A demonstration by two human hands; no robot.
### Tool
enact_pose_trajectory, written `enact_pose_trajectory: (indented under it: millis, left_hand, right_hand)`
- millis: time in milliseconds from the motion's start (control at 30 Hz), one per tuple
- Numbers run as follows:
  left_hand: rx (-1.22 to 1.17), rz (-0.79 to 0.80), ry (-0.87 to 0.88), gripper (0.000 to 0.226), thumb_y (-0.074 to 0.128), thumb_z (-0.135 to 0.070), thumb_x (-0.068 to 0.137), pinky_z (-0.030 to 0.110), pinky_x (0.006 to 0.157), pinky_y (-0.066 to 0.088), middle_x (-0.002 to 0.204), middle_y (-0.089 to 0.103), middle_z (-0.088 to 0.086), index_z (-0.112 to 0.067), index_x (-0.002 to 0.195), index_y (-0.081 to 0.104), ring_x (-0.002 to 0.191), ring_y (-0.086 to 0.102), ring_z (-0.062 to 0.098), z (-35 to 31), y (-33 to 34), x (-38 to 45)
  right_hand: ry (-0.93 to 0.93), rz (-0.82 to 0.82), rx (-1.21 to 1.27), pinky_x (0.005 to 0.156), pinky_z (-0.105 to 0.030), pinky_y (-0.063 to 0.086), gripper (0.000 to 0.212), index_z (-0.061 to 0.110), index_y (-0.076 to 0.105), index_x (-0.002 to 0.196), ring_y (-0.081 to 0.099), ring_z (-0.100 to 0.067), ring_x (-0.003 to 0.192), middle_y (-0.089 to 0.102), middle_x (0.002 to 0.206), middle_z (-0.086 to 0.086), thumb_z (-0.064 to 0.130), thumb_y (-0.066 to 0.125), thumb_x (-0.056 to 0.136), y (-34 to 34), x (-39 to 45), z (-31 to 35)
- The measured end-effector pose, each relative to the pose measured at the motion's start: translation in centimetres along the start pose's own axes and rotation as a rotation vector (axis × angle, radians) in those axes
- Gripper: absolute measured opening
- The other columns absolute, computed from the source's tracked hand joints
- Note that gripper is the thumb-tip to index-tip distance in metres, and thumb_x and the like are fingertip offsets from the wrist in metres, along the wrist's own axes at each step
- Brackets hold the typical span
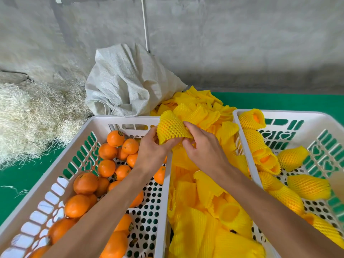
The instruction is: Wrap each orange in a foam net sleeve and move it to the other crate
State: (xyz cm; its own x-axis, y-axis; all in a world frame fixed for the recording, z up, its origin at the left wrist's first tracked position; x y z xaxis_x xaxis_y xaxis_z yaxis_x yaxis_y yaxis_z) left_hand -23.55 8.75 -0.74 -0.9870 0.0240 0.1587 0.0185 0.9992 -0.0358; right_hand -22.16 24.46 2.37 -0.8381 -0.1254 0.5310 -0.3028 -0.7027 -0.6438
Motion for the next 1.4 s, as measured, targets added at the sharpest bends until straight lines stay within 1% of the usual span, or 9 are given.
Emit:
enact_pose_trajectory:
  millis: [233,367,467,633,833,900,1067,1267,1400]
  left_hand:
    - [-0.005,-0.160,0.045,0.016,0.084,-0.029,0.088,0.017,0.068,0.057,0.091,0.080,-0.003,-0.020,0.100,0.079,0.082,0.077,0.012,-0.8,-2.1,0.3]
    - [0.050,-0.221,0.071,0.022,0.081,-0.037,0.091,0.031,0.068,0.062,0.090,0.079,0.001,-0.018,0.100,0.077,0.083,0.075,0.023,-1.0,-2.1,-0.2]
    - [0.075,-0.248,0.129,0.024,0.080,-0.030,0.093,0.025,0.072,0.058,0.096,0.079,-0.001,-0.015,0.110,0.073,0.086,0.075,0.016,-1.5,-2.2,-0.5]
    - [0.200,-0.027,0.159,0.070,0.077,-0.014,0.095,0.030,0.086,0.061,0.110,0.076,0.000,-0.023,0.155,0.042,0.102,0.075,0.012,-1.7,0.8,-1.3]
    - [0.301,0.276,0.192,0.098,0.077,-0.025,0.095,0.009,0.106,0.041,0.167,0.031,-0.018,-0.038,0.165,0.010,0.142,0.044,-0.007,-0.6,3.8,-2.2]
    - [0.466,0.311,0.210,0.097,0.074,-0.036,0.095,0.019,0.115,0.037,0.169,0.021,-0.021,-0.036,0.166,0.008,0.148,0.035,-0.006,0.0,4.2,-2.4]
    - [0.764,0.370,0.191,0.074,0.062,-0.054,0.100,0.031,0.122,0.029,0.167,0.027,-0.016,-0.041,0.161,0.022,0.153,0.026,0.005,1.3,4.2,-2.9]
    - [0.791,0.339,0.252,0.049,0.064,-0.041,0.102,0.033,0.120,0.035,0.157,0.043,-0.015,-0.031,0.147,0.048,0.146,0.037,0.006,0.6,4.6,-2.9]
    - [0.799,0.337,0.267,0.039,0.064,-0.040,0.102,0.033,0.118,0.038,0.157,0.042,-0.017,-0.029,0.138,0.057,0.145,0.039,0.006,0.6,4.6,-2.8]
  right_hand:
    - [-0.281,-0.109,-0.095,0.057,-0.040,0.059,0.034,-0.005,0.066,0.129,0.070,-0.029,0.076,0.074,0.101,-0.016,0.002,0.062,0.096,-0.5,-0.2,2.7]
    - [-0.292,-0.094,-0.079,0.060,-0.043,0.060,0.035,-0.004,0.066,0.130,0.072,-0.027,0.079,0.076,0.101,-0.014,0.007,0.062,0.097,-0.4,-0.6,2.9]
    - [-0.172,-0.054,0.009,0.072,-0.042,0.062,0.046,0.008,0.059,0.141,0.073,-0.020,0.097,0.075,0.114,-0.008,0.031,0.056,0.101,-0.4,-0.5,1.9]
    - [0.145,0.098,0.067,0.104,-0.031,0.045,0.095,0.036,0.015,0.160,0.043,-0.017,0.141,0.037,0.162,0.003,0.086,0.043,0.084,1.4,-0.5,-0.8]
    - [0.160,-0.149,0.115,0.098,-0.028,0.047,0.081,0.031,0.032,0.150,0.047,-0.015,0.133,0.046,0.151,0.003,0.068,0.067,0.086,-2.1,1.1,-3.1]
    - [0.057,-0.223,-0.109,0.087,-0.026,0.048,0.078,0.025,0.039,0.149,0.051,-0.018,0.126,0.049,0.143,-0.001,0.061,0.070,0.087,-3.8,1.8,-3.3]
    - [0.173,-0.384,-0.514,0.090,-0.041,0.053,0.073,0.019,0.042,0.149,0.054,-0.031,0.118,0.047,0.138,-0.013,0.047,0.074,0.089,-9.1,2.2,-8.5]
    - [0.591,-0.221,-0.492,0.101,-0.053,0.047,0.077,0.017,0.033,0.152,0.047,-0.041,0.128,0.042,0.146,-0.018,0.054,0.065,0.093,-11.2,-0.4,-16.2]
    - [0.578,-0.362,-0.512,0.093,-0.052,0.047,0.069,0.007,0.052,0.133,0.053,-0.042,0.119,0.053,0.135,-0.019,0.065,0.045,0.098,-12.8,-0.3,-15.1]
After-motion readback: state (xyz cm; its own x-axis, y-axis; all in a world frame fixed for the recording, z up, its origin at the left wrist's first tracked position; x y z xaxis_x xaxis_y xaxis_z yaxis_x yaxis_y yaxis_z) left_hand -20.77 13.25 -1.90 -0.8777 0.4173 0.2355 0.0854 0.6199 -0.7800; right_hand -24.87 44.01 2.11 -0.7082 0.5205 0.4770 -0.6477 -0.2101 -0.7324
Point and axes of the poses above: each hand's wrist, its own x-axis towards the middle knuckle, its own y-axis out of the palm, z = x × y, the point moved 8 cm from there along x, towards the middle knuckle
